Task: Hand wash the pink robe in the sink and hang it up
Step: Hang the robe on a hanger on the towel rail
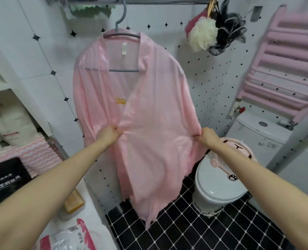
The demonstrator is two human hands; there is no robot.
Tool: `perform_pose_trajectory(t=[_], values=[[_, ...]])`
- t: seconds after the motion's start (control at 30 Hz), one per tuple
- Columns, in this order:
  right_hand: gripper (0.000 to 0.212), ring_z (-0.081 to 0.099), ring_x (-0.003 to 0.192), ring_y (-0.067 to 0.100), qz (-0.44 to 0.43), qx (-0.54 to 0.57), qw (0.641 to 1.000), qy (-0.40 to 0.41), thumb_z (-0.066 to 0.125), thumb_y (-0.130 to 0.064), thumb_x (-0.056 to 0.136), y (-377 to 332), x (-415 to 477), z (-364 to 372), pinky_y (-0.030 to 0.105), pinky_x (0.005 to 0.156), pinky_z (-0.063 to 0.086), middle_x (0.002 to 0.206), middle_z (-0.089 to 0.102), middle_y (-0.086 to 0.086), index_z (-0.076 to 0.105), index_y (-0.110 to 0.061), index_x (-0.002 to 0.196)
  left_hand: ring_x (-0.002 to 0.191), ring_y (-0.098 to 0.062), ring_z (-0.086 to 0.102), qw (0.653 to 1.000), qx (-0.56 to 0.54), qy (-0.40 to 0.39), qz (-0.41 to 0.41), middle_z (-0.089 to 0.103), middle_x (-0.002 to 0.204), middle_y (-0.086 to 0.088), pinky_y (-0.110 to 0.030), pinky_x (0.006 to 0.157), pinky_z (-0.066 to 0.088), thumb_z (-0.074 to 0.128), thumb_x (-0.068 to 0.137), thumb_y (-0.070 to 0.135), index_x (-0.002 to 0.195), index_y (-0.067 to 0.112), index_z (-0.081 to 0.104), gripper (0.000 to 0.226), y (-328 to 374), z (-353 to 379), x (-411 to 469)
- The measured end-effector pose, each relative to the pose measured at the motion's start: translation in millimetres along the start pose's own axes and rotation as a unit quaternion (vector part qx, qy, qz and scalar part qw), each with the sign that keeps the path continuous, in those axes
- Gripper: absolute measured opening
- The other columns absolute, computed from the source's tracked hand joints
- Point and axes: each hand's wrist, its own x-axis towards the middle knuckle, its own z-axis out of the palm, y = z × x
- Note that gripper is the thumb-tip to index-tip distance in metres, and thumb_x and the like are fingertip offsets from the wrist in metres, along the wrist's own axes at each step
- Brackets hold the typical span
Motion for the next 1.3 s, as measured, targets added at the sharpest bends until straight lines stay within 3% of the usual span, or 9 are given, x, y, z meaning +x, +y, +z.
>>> perform_pose_trajectory(t=[0.13, 0.27, 0.4, 0.53, 0.6, 0.7, 0.83, 1.03, 1.3], values=[[0.036, 0.065, 0.095, 0.024, 0.024, 0.089, 0.967, -0.236, 0.075, -0.020, 0.079, 7, -1, -9, 0.035, 0.081, 0.053, 0.102, 0.070, 0.008, 0.061, -0.007, 0.110, 0.055, -0.011, 0.056, 0.946, -0.100, -0.307, -0.030, 0.055, 0.069, -0.005, -0.023, 0.049, 0.049, 0.058, 0.092, 0.009, 0.083, 0.011, 0.059, 0.009, 7, 1, -14], [0.020, 0.059, 0.078, 0.027, -0.003, -0.063, 0.998, -0.018, 0.067, -0.023, 0.085, 3, 4, -9, 0.030, 0.059, 0.043, 0.087, 0.060, 0.012, 0.057, -0.006, 0.086, 0.055, -0.020, 0.052, 0.999, -0.029, -0.003, -0.016, 0.061, 0.078, -0.022, -0.021, 0.047, 0.045, 0.056, 0.089, 0.010, 0.067, 0.017, 0.050, 0.024, 1, 1, 5], [0.024, 0.066, 0.080, 0.025, 0.014, 0.041, 0.988, -0.149, 0.074, -0.022, 0.080, 12, 4, -12, 0.035, 0.070, 0.055, 0.091, 0.067, 0.007, 0.062, -0.007, 0.094, 0.069, -0.020, 0.044, 0.943, -0.091, -0.318, -0.029, 0.047, 0.079, -0.009, -0.021, 0.050, 0.049, 0.058, 0.092, 0.013, 0.085, 0.009, 0.058, 0.008, 3, 2, -6], [0.020, 0.060, 0.081, 0.032, 0.000, -0.043, 0.999, 0.025, 0.063, -0.019, 0.086, 16, 1, -10, 0.031, 0.058, 0.041, 0.080, 0.059, 0.011, 0.053, -0.006, 0.074, 0.057, -0.020, 0.049, 0.999, -0.038, -0.035, -0.015, 0.055, 0.075, -0.013, -0.028, 0.051, 0.048, 0.053, 0.091, 0.008, 0.083, 0.010, 0.054, 0.008, 0, 3, 4], [0.020, 0.059, 0.083, 0.035, -0.011, -0.081, 0.992, 0.096, 0.058, -0.018, 0.088, 17, 2, -8, 0.032, 0.061, 0.035, 0.084, 0.060, 0.017, 0.052, -0.004, 0.076, 0.056, -0.017, 0.052, 0.991, -0.071, -0.112, -0.022, 0.057, 0.072, -0.010, -0.026, 0.041, 0.048, 0.053, 0.091, 0.006, 0.084, 0.009, 0.056, 0.008, 9, 6, -6], [0.022, 0.063, 0.081, 0.027, -0.007, -0.006, 0.998, -0.066, 0.070, -0.022, 0.083, 22, 0, -4, 0.032, 0.068, 0.049, 0.088, 0.067, 0.011, 0.066, -0.001, 0.088, 0.061, -0.012, 0.050, 0.954, -0.047, -0.296, -0.027, 0.050, 0.069, -0.003, -0.019, 0.043, 0.047, 0.057, 0.092, 0.009, 0.081, 0.012, 0.056, 0.011, 20, 10, -20], [0.038, 0.050, 0.062, 0.021, -0.009, -0.007, 1.000, 0.011, 0.075, -0.035, 0.078, 31, -4, -12, 0.030, 0.052, 0.034, 0.069, 0.056, 0.006, 0.051, -0.011, 0.061, 0.071, -0.029, 0.063, 0.998, -0.021, -0.039, -0.036, 0.061, 0.083, -0.015, -0.039, 0.061, 0.057, 0.050, 0.088, 0.008, 0.089, 0.006, 0.056, 0.006, -3, 5, 7], [0.041, 0.040, 0.051, 0.008, 0.009, 0.098, 0.995, 0.001, 0.077, -0.029, 0.078, 56, -34, -14, 0.012, 0.042, 0.029, 0.055, 0.045, -0.008, 0.045, -0.019, 0.055, 0.061, -0.027, 0.068, 0.993, 0.077, 0.056, -0.068, 0.068, 0.075, -0.012, -0.038, 0.068, 0.058, 0.048, 0.089, 0.022, 0.079, 0.009, 0.055, 0.018, -24, 8, 8], [0.021, 0.065, 0.080, 0.018, 0.087, 0.187, 0.977, -0.060, 0.073, -0.008, 0.080, 112, -61, 8, 0.023, 0.065, 0.054, 0.095, 0.068, 0.011, 0.062, 0.000, 0.097, 0.049, -0.022, 0.060, 0.966, 0.146, -0.158, -0.142, 0.059, 0.045, -0.006, -0.021, 0.046, 0.047, 0.047, 0.094, 0.010, 0.061, 0.003, 0.058, 0.035, -5, 54, -8]])
